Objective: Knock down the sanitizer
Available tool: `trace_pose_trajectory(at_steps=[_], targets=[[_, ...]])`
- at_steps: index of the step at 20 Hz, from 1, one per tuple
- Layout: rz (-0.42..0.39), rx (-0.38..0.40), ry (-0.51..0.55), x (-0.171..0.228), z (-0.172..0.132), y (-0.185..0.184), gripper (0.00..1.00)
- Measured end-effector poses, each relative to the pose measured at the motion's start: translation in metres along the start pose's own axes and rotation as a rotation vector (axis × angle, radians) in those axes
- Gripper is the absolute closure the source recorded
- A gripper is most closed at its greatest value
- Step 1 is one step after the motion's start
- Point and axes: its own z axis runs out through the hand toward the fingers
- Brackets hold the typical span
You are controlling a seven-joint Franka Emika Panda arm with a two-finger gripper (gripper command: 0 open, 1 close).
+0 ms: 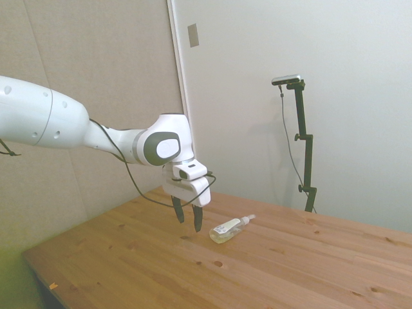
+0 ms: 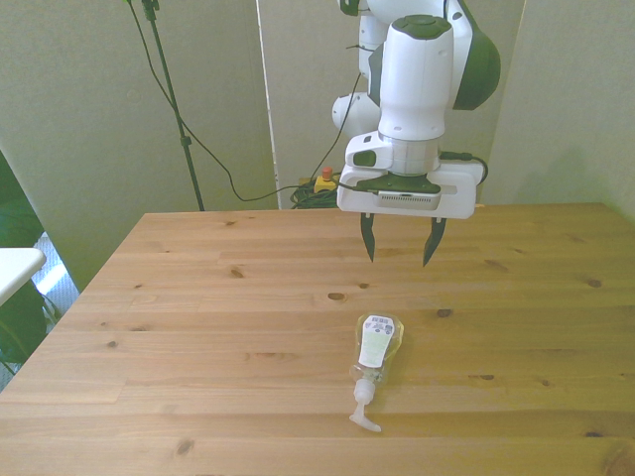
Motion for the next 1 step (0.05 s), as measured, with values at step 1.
trace_pose_trajectory(at_steps=[1], targets=[[-0.003,-0.001,-0.002,-0.0047,0.0012,0.0032,0.00]])
